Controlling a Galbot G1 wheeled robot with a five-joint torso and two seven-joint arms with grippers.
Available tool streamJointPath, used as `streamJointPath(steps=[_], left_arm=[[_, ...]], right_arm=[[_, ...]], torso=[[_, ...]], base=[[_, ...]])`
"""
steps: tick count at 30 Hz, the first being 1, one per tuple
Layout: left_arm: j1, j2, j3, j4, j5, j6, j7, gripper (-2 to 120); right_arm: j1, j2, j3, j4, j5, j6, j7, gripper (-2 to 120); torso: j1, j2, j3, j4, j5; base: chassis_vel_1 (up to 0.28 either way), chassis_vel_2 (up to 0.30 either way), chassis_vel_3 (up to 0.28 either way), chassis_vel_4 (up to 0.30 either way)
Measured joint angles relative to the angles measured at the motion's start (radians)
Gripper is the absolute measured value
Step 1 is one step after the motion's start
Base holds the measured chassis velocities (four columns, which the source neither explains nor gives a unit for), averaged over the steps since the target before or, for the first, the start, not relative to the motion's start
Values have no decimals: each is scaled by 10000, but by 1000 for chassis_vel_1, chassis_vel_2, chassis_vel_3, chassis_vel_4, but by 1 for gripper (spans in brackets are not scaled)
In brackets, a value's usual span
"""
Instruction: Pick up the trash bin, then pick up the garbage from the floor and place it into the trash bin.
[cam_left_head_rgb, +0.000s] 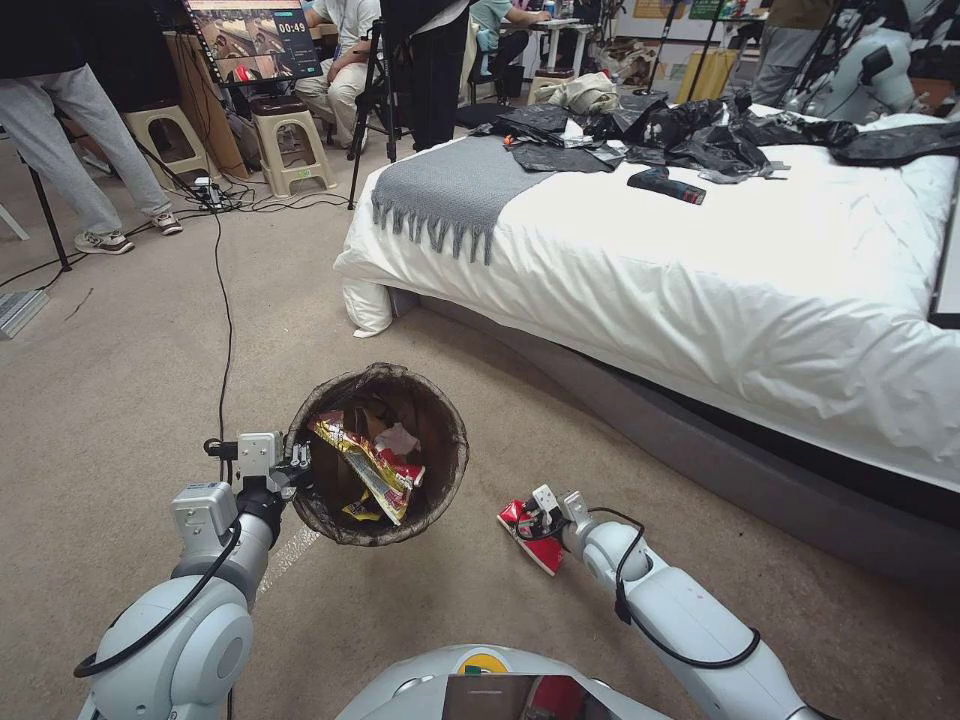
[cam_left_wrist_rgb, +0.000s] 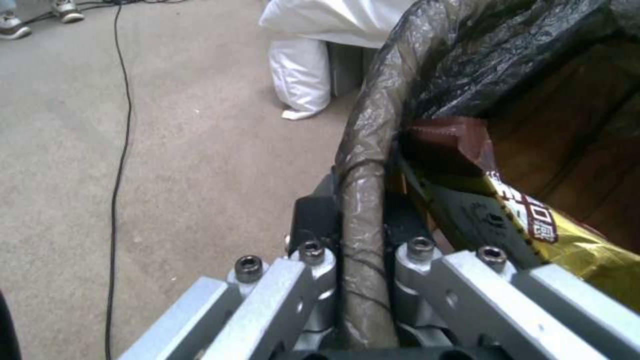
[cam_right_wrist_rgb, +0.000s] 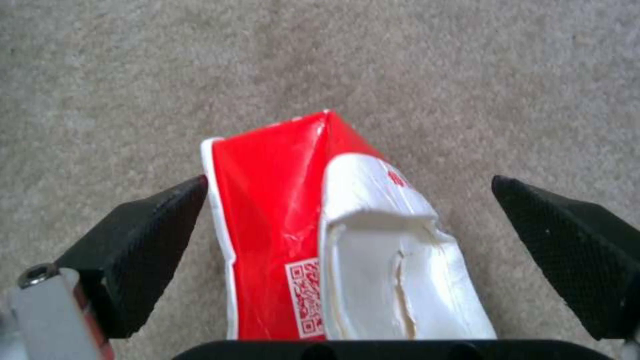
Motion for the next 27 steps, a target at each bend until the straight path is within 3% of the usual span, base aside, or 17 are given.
streamJointPath(steps=[8,27], left_arm=[[-32,9,11,0,1,4,17,5],[-93,138,-38,0,-101,0,23,5]], right_arm=[[-120,144,71,-174,-205,124,-18,99],[-466,171,216,183,-361,207,8,32]], torso=[[0,0,0,0,0],[0,0,0,3,1]], base=[[0,0,0,0],[0,0,0,0]])
